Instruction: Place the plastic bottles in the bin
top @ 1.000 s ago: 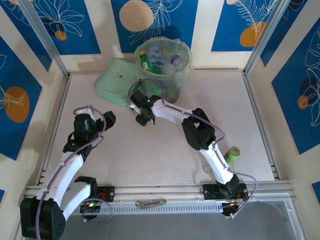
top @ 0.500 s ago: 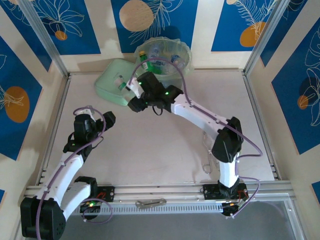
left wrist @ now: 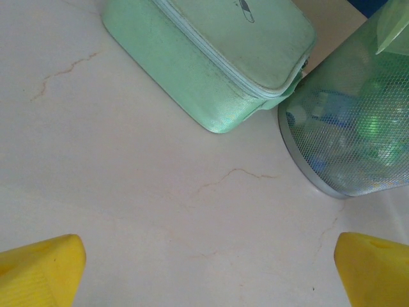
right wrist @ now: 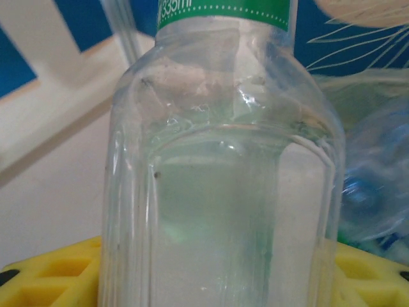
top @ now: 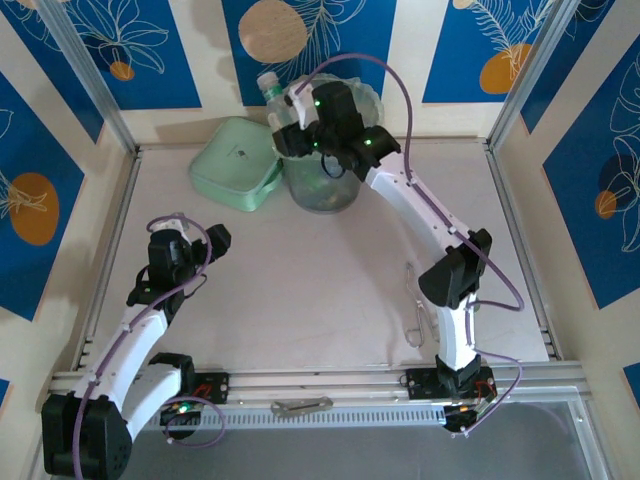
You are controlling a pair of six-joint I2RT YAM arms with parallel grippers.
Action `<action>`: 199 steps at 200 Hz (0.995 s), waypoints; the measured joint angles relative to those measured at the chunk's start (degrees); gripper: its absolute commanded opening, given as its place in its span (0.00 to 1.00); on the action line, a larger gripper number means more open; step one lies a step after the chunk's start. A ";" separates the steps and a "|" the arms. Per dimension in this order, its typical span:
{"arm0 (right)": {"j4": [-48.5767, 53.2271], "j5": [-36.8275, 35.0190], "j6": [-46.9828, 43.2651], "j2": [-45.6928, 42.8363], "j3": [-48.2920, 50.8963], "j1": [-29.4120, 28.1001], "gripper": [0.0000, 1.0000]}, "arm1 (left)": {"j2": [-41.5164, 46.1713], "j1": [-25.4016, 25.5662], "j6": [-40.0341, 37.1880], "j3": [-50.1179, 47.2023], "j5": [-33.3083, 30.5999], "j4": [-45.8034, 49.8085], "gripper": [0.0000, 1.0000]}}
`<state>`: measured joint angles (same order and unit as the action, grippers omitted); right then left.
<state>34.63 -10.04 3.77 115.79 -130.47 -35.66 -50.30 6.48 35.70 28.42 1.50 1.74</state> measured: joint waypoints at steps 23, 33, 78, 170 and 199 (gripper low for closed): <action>1.73 0.61 2.40 4.98 -7.45 2.23 0.60 | 0.74 0.00 -0.02 0.00 0.00 0.13 0.99; 2.64 0.74 3.02 7.28 -10.54 2.80 0.60 | 1.16 -0.04 -0.02 0.00 0.00 0.26 0.99; 5.27 1.51 5.75 13.51 -18.49 2.91 0.60 | 2.05 -0.11 -0.17 0.00 0.00 0.87 0.99; 6.86 -6.69 5.77 13.75 -18.67 5.05 0.62 | 2.25 -0.22 -0.17 0.00 0.00 1.25 0.99; 7.52 -10.54 3.56 13.75 -18.67 5.01 0.63 | 2.25 -0.26 -0.17 0.00 0.00 1.27 0.99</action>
<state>42.15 -20.58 7.33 129.54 -149.14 -30.65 -48.05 6.22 35.53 28.42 1.50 3.01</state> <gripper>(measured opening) 0.630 0.994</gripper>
